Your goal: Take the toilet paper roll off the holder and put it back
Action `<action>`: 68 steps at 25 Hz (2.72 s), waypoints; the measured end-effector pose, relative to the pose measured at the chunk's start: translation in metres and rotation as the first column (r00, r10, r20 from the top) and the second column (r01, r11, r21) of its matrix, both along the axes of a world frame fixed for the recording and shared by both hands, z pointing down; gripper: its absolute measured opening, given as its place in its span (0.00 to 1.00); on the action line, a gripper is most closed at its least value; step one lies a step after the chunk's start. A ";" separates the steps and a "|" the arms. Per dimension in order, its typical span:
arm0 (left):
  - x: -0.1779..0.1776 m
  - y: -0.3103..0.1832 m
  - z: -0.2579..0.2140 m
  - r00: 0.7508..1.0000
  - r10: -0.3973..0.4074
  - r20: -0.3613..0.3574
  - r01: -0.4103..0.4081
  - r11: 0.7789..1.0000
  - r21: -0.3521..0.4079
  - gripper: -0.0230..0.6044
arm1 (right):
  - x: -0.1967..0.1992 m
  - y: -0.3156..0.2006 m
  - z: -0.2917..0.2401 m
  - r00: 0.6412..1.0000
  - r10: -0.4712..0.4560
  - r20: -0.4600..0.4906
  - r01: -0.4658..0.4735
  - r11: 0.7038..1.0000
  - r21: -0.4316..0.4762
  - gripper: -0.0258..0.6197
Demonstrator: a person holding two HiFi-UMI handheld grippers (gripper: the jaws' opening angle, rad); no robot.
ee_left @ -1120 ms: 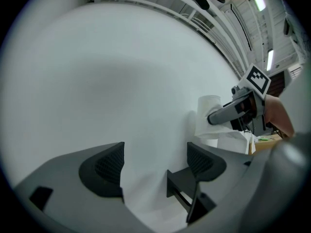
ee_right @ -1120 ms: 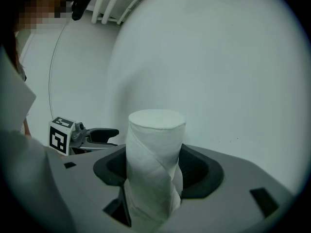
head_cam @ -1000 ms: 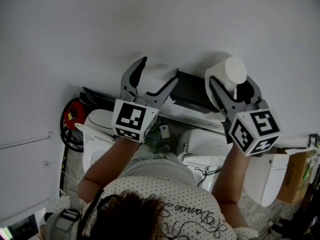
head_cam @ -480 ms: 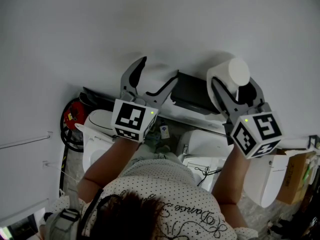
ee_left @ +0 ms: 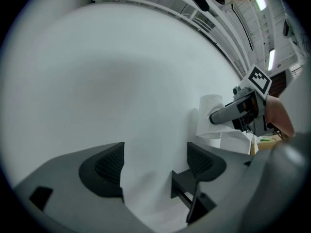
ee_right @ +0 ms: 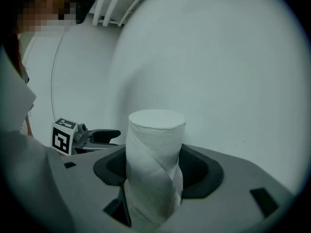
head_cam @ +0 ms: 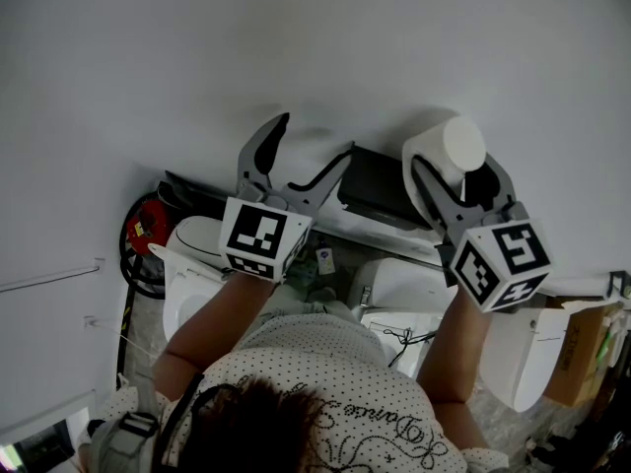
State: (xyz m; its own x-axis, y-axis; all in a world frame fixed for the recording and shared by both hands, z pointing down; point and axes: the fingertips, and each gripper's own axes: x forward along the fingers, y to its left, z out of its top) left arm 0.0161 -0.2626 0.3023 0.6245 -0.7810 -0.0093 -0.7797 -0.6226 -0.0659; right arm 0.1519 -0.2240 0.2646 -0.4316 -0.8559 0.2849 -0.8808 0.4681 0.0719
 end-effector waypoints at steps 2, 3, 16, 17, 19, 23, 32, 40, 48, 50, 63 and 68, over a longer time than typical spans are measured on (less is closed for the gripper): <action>0.000 0.000 0.000 1.000 -0.001 0.001 0.001 1.000 0.000 0.65 | -0.001 -0.001 0.002 1.000 -0.003 -0.003 0.003 1.000 -0.004 0.49; 0.000 0.000 0.000 1.000 -0.001 0.001 0.001 1.000 0.000 0.65 | -0.001 -0.001 0.003 1.000 -0.005 -0.004 0.005 1.000 -0.004 0.49; 0.000 0.001 0.003 1.000 0.001 -0.001 -0.001 1.000 -0.008 0.65 | -0.005 -0.002 0.013 1.000 -0.014 -0.004 0.014 0.999 -0.035 0.49; 0.000 0.001 0.003 1.000 0.000 0.000 0.000 1.000 -0.008 0.65 | -0.006 -0.002 0.014 1.000 -0.018 -0.007 0.018 0.999 -0.036 0.49; -0.001 0.001 0.004 1.000 -0.002 0.003 0.002 1.000 -0.009 0.65 | -0.010 -0.002 0.016 0.999 -0.025 -0.019 0.024 0.999 -0.038 0.49; -0.002 0.000 0.005 1.000 -0.006 0.002 0.006 1.000 -0.013 0.65 | -0.015 -0.004 0.022 0.999 -0.038 -0.039 0.036 0.998 -0.051 0.49; -0.002 -0.001 0.005 1.000 -0.008 0.001 0.008 1.000 -0.016 0.65 | -0.018 -0.006 0.038 0.997 -0.039 -0.068 0.034 0.996 -0.085 0.49; -0.001 -0.001 0.007 1.000 -0.005 0.004 0.005 1.000 -0.019 0.65 | -0.016 -0.006 0.049 0.998 -0.031 -0.060 0.024 0.994 -0.110 0.49; 0.002 0.002 0.008 1.000 0.009 0.007 -0.009 1.000 -0.022 0.65 | -0.018 -0.007 0.059 0.997 -0.032 -0.070 0.023 0.991 -0.128 0.49; 0.003 0.001 0.008 1.000 0.009 0.008 -0.009 1.000 -0.022 0.65 | -0.017 -0.008 0.063 0.997 -0.033 -0.070 0.023 0.990 -0.139 0.49; 0.003 0.002 0.010 1.000 0.014 0.010 -0.014 1.000 -0.024 0.65 | -0.018 -0.010 0.086 0.995 -0.035 -0.093 0.017 0.983 -0.184 0.49; 0.003 0.002 0.010 1.000 0.014 0.011 -0.014 1.000 -0.025 0.65 | -0.019 -0.011 0.086 0.995 -0.033 -0.093 0.015 0.983 -0.181 0.49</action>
State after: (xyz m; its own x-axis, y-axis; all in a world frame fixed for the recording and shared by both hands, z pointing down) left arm 0.0192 -0.2604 0.3126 0.6353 -0.7721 0.0172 -0.7702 -0.6350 -0.0593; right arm 0.1333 -0.2347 0.3510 -0.4148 -0.7768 0.4738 -0.8622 0.5020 0.0682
